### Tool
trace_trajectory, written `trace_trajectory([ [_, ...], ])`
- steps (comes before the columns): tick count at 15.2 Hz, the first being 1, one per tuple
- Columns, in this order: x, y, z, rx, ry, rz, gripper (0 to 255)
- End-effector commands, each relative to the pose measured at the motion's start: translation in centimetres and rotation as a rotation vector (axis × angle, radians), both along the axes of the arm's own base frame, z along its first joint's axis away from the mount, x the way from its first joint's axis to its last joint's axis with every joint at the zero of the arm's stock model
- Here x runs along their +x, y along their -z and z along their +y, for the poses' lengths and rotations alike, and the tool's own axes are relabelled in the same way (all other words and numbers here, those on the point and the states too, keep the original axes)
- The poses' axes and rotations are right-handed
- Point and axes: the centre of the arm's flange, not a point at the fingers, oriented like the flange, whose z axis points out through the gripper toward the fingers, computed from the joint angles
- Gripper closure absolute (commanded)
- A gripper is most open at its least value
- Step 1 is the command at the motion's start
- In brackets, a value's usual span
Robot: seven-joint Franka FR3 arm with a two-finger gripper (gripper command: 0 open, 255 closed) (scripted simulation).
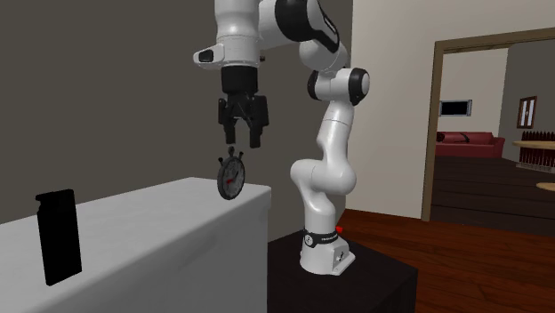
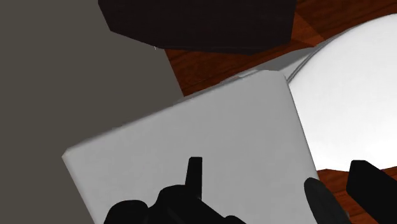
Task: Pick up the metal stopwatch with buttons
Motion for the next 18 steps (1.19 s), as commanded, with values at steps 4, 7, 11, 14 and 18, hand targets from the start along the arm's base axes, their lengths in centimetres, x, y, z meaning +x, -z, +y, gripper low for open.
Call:
trace_trajectory([
  [4,2.9,-2.3,5.7,0.015,-0.042,-0.004,0],
  [7,2.9,-1.3,5.7,0.015,-0.042,-0.004,0],
  [11,2.9,0.8,5.7,0.015,-0.042,-0.004,0],
  [14,2.9,1.7,5.7,0.015,-0.042,-0.004,0],
  [18,2.9,1.7,5.7,0.015,-0.042,-0.004,255],
])
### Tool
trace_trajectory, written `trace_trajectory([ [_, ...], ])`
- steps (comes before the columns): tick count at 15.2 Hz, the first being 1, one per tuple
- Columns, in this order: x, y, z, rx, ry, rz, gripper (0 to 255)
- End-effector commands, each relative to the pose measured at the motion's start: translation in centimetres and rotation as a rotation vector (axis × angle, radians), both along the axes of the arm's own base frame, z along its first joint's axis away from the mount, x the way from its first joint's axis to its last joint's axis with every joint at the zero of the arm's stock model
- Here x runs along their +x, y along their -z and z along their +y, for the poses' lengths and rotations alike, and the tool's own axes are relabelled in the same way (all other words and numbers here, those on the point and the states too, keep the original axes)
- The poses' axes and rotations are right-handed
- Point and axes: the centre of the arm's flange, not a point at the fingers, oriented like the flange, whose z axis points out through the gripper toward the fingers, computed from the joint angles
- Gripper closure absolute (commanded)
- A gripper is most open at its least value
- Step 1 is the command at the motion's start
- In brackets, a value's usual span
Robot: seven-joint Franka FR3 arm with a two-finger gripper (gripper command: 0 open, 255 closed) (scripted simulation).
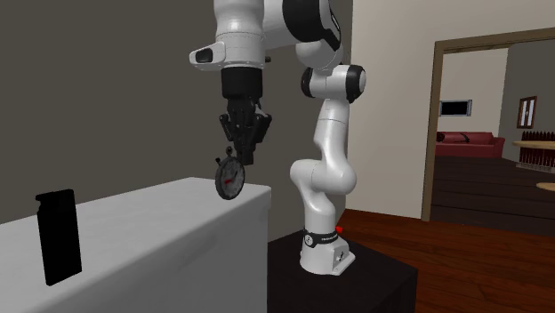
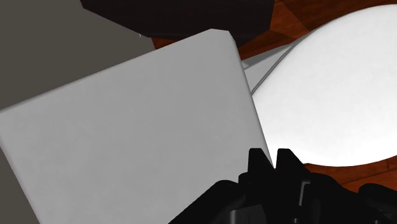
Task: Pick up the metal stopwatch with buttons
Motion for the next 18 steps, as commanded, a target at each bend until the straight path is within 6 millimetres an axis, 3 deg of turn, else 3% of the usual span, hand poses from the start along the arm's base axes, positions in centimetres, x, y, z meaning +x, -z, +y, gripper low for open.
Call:
trace_trajectory([
  [1,0.0,0.0,0.0,0.0,0.0,0.0,255],
  [6,0.0,0.0,0.0,0.0,0.0,0.0,255],
  [18,0.0,-6.3,0.0,0.0,0.0,0.0,255],
])
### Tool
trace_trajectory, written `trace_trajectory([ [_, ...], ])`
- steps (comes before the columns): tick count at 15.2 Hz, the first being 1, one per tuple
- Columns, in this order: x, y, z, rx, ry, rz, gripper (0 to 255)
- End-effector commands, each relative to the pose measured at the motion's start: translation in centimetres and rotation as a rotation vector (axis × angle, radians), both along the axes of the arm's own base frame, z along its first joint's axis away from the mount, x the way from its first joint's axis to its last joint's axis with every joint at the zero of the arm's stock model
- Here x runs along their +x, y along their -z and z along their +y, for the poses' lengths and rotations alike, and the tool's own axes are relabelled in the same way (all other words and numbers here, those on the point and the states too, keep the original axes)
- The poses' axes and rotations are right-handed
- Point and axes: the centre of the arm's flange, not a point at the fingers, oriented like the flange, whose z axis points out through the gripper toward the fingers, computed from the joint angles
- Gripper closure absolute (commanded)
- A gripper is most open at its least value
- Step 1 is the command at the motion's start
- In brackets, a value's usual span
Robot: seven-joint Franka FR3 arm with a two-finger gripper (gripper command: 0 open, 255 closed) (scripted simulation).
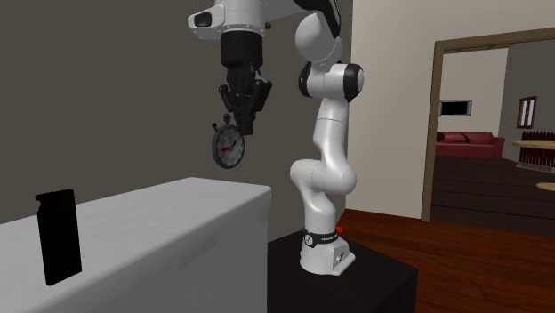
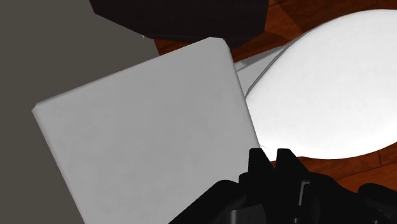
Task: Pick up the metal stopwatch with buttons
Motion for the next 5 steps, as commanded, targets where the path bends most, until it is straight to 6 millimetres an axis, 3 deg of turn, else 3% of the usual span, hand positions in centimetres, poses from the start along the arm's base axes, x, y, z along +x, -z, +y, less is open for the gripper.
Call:
trace_trajectory([
  [1,0.0,-1.1,-0.1,0.0,0.0,0.0,255],
  [5,0.0,-2.2,-0.1,0.0,0.0,0.0,255],
])
